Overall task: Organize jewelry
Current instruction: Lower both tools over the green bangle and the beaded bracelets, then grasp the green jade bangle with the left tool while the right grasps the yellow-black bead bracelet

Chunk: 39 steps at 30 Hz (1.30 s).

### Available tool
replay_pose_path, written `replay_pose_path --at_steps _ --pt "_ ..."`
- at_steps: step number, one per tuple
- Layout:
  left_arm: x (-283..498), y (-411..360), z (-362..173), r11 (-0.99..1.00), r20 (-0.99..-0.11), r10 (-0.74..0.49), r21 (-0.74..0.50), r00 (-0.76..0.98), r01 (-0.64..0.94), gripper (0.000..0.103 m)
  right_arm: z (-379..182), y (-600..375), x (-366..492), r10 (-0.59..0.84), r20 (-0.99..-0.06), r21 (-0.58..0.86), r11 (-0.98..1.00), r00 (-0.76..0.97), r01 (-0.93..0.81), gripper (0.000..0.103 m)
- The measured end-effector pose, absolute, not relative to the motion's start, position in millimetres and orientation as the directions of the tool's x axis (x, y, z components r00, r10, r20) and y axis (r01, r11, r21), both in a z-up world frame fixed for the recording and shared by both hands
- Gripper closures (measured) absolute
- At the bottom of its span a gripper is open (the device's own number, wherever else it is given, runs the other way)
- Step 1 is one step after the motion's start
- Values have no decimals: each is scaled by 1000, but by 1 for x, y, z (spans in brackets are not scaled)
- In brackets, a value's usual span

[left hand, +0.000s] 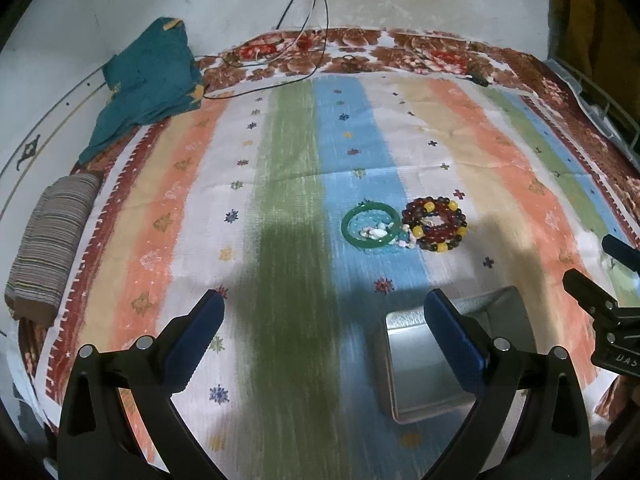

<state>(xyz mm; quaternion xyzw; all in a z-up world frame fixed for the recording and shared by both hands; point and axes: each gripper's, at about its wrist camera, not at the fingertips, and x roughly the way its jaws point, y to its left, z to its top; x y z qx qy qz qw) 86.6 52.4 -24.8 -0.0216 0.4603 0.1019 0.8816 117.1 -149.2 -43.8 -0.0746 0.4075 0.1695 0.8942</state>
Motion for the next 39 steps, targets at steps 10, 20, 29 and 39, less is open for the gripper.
replay_pose_path --at_steps 10,20,29,39 --pt "122 65 -39 978 -840 137 31 526 -206 6 -48 -145 141 256 -759 28 931 599 -363 4" --pt "150 69 -58 977 -861 149 52 486 -209 6 -58 -138 161 244 -770 14 931 590 -366 4" --pt "172 71 -73 980 -877 128 40 462 -196 6 -70 -133 179 234 -787 12 931 571 -364 4" --pt "197 79 -98 978 -903 132 50 410 -205 12 -91 -129 207 203 -816 1 937 541 -349 4"
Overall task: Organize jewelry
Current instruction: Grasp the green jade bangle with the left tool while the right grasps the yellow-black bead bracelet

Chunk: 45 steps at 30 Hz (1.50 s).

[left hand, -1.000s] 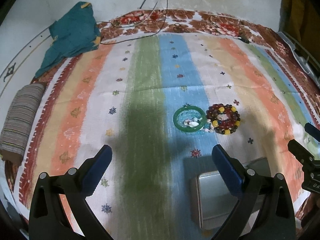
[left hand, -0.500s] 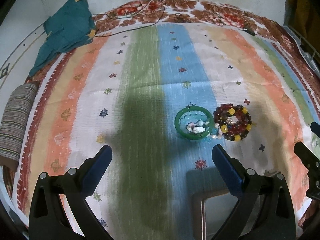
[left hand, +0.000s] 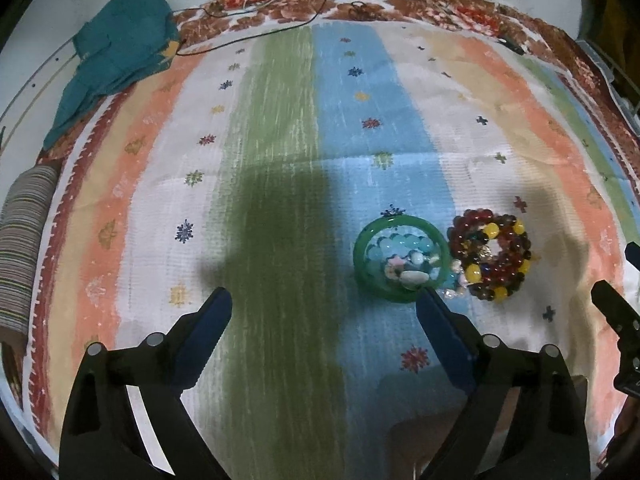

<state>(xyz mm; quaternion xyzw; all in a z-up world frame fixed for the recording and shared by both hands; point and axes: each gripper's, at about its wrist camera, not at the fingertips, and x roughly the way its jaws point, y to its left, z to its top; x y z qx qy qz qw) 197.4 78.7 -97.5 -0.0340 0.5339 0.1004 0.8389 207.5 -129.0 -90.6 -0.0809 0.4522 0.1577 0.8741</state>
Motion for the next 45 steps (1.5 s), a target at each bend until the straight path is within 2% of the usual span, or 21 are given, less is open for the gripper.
replay_pose_path --at_steps 13,14,17,20,24,29,36,40,45 --pt "223 85 -121 978 -922 125 53 366 -201 24 -104 -118 235 196 -830 3 937 521 -349 5" --pt "224 85 -122 978 -923 125 54 363 -200 26 -104 -116 237 197 -832 2 936 519 -352 5" --pt "228 84 -125 980 -926 122 54 357 -192 28 -108 -112 241 194 -839 -2 933 509 -359 16" --pt "232 85 -130 980 -927 129 65 352 -188 28 -112 -109 245 191 -845 -2 933 499 -359 16" --pt "237 88 -139 977 -934 152 93 324 -191 36 -119 -107 251 178 -852 -11 934 491 -358 16" --pt "239 89 -145 977 -937 157 102 312 -185 34 -127 -103 255 154 -861 -38 931 485 -362 17" --pt "243 90 -151 978 -939 151 95 310 -188 35 -138 -102 263 153 -877 -25 932 455 -362 35" --pt "244 88 -155 980 -942 138 86 307 -178 41 -146 -102 267 171 -886 1 931 432 -365 38" --pt "245 86 -158 983 -941 122 71 316 -168 51 -152 -98 270 196 -890 31 926 411 -375 50"
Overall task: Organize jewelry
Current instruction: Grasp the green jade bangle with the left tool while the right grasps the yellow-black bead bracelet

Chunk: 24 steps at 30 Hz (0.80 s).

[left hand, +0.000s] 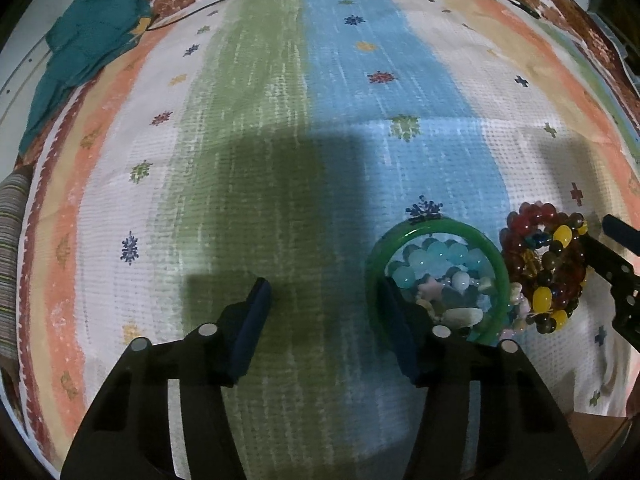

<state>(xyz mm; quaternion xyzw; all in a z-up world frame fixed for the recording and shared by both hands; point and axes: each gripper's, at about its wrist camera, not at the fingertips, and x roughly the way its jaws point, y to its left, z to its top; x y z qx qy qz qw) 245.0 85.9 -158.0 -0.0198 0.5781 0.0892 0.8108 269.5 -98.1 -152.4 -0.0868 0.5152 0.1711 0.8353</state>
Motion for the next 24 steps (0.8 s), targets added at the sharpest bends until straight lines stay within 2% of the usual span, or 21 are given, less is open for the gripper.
replay_pose_path --at_steps 2,6,9,24 --pt "245 85 -158 984 -939 119 68 322 -166 57 -153 -97 270 211 -890 48 925 404 -378 56" --pt "244 81 -159 986 -935 118 69 335 -153 74 -153 -92 269 258 -888 97 914 380 -395 80" --pt "243 79 -159 987 -934 117 72 338 -143 96 -154 -90 267 282 -884 118 906 373 -406 90" --pt "241 83 -150 986 -931 109 57 348 -156 97 -144 -90 266 281 -883 119 909 375 -399 93"
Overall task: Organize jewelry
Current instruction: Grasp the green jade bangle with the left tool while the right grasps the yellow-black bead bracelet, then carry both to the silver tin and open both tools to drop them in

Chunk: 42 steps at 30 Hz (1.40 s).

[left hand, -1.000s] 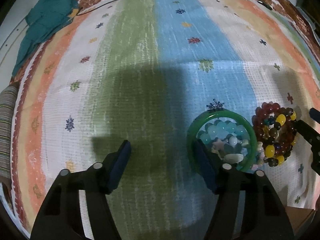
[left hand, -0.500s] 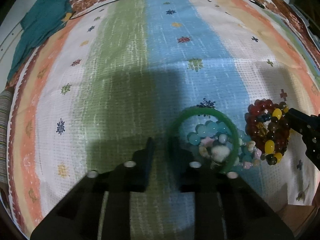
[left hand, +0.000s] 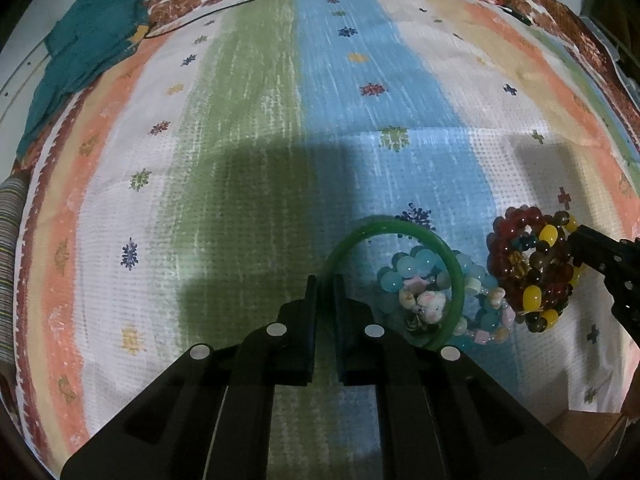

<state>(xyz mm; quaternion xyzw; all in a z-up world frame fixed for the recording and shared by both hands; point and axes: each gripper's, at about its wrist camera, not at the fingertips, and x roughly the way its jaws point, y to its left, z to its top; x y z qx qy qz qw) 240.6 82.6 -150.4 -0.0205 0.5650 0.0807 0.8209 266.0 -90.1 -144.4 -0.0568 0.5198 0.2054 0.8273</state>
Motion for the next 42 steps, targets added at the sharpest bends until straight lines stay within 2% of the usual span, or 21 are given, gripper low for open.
replay_pose_path --at_steps 13,42 --pt "230 77 -124 988 -915 98 42 391 -147 96 -113 -101 249 221 -856 29 923 467 -383 93" --pt "193 53 -60 992 -854 65 2 517 -122 96 -58 -119 210 228 -786 27 941 575 -337 93"
